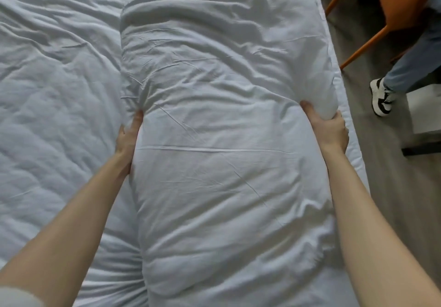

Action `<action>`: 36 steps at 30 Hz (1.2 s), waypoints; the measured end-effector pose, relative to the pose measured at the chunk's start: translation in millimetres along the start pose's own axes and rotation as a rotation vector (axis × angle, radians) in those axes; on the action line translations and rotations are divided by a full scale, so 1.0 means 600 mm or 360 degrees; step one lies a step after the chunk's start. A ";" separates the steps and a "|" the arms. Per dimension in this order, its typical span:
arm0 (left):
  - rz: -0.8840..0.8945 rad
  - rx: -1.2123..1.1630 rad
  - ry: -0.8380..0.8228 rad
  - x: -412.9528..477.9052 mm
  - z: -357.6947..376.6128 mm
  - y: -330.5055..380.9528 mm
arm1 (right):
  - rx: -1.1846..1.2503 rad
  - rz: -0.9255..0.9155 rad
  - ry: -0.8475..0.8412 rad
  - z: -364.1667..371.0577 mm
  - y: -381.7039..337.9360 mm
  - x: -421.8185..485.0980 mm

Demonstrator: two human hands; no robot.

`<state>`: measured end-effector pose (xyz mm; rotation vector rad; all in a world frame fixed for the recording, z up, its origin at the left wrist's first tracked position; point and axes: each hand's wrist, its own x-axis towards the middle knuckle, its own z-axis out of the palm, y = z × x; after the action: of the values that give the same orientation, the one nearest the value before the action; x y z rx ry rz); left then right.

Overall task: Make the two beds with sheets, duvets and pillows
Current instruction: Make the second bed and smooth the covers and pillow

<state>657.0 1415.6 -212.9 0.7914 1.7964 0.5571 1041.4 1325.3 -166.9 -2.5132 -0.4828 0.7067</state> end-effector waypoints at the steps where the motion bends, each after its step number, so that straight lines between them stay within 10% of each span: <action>1: -0.0010 0.0009 0.0012 -0.012 -0.013 -0.004 | 0.0016 -0.0010 -0.0014 -0.006 -0.004 -0.020; 20: 0.0046 -0.0819 0.0399 -0.288 -0.595 -0.249 | 0.0181 -0.0496 -0.0214 0.038 -0.114 -0.637; 36: -0.0433 -0.1029 0.0611 -0.497 -0.956 -0.605 | -0.0099 -0.0687 -0.0501 0.166 -0.028 -1.096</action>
<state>96.8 948.7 -79.5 -0.0073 1.8559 1.0824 453.6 1079.2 23.4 -2.2414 -1.1308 0.9211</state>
